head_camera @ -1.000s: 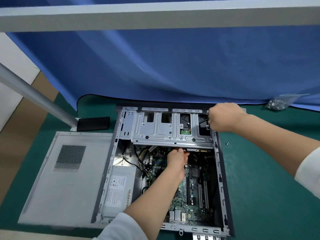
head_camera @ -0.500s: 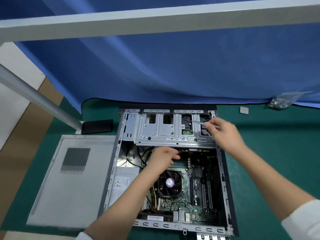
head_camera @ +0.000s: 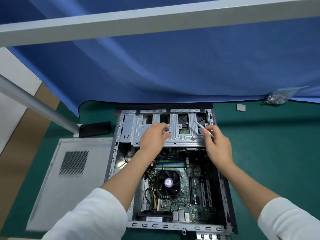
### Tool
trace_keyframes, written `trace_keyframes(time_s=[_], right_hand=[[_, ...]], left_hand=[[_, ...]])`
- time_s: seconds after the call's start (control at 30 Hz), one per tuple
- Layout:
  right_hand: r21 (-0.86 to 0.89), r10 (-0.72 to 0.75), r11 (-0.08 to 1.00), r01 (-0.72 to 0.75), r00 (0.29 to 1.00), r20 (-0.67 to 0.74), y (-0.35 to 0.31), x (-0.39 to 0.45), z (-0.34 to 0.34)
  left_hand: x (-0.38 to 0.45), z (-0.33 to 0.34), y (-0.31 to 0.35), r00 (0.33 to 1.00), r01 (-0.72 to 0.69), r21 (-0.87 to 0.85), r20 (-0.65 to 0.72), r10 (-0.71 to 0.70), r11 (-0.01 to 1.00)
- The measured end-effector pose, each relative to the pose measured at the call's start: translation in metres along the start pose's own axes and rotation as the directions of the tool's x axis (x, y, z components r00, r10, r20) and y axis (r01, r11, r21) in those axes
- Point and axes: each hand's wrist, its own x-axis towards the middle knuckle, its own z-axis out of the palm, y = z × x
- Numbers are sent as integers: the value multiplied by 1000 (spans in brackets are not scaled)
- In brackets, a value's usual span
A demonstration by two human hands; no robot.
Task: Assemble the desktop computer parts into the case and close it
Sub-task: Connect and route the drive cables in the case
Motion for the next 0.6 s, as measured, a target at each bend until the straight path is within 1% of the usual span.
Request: trace_keyframes(time_s=[0.1,0.2,0.27,0.3,0.33,0.37,0.4,0.43,0.47,0.5,0.57,0.6], right_hand=[[-9,9,1000,-9,1000,6,-2,-2,-2],[-14,63,998,-62,996,63,-7,-3,-2],[104,127,985,-139,985,114,-13,-5,-4],[208,155,961,-183,977,145,-17,-6,-6],[321,174,920,-223,969,173,-22,-9,-9],[427,185,869,-251,964,191,-28,-11,-12],[509,190,818,-267,962,199,-34,-14,-14],[565,193,777,-278,959,207,-39,-17,-17],[600,194,745,-291,956,221,-45,-21,-19],[624,193,719,-305,951,242,-50,-23,-20],[652,173,686,-323,943,285,-57,-29,-22],[657,159,680,-325,940,301,-60,-32,-22]], left_hand=[[-2,2,2,999,-13,30,-41,14,999],[-3,2,5,998,9,19,-57,-7,1000],[-5,-1,7,998,31,-35,-58,-33,999],[-6,-2,8,997,50,-125,-58,-58,991],[-7,-4,8,993,87,-277,-49,-104,957],[-10,-8,10,986,141,-463,-16,-167,875],[-15,-12,10,973,203,-634,44,-228,746],[-20,-17,11,957,256,-754,109,-269,605],[-25,-20,11,943,292,-824,163,-291,485],[-31,-23,11,932,314,-867,204,-298,387],[-41,-27,13,923,327,-917,258,-284,227],[-46,-28,14,921,329,-930,277,-273,165]])
